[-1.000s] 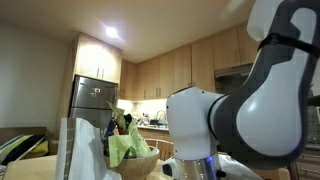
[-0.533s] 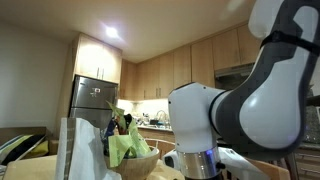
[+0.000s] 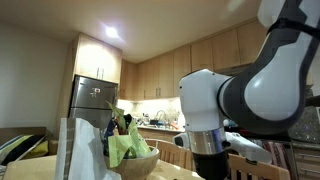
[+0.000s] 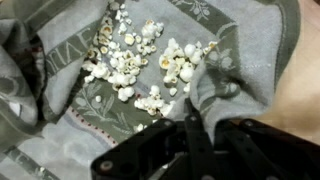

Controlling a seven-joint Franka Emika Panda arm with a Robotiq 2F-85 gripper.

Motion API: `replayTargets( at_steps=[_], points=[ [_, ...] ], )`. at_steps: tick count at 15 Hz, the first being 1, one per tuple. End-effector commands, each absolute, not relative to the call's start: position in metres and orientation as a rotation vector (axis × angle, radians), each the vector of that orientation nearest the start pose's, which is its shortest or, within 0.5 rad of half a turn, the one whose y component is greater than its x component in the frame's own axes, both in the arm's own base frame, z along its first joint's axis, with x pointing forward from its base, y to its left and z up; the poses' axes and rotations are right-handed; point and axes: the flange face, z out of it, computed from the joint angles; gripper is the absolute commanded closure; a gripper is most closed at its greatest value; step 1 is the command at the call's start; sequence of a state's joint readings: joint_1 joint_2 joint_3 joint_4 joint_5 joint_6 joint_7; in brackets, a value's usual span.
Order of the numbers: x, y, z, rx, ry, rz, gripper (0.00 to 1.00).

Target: Move the green towel to the right then fold the green towel

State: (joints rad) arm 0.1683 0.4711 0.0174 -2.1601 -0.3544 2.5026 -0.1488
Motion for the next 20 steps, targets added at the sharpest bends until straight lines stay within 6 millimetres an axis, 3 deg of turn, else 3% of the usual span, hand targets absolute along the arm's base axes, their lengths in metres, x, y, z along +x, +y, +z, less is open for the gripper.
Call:
replayTargets(
  at_steps=[1, 6, 16, 20],
  points=[
    [0.539, 0.104, 0.165, -3.157, -1.031, 0.206, 0.94],
    [0.544, 0.102, 0.166, -3.148, -0.997, 0.199, 0.99],
    [0.577, 0.045, 0.182, -3.180, -0.678, 0.100, 0.99],
    [0.594, 0.036, 0.188, -3.163, -0.575, 0.075, 0.99]
  ],
)
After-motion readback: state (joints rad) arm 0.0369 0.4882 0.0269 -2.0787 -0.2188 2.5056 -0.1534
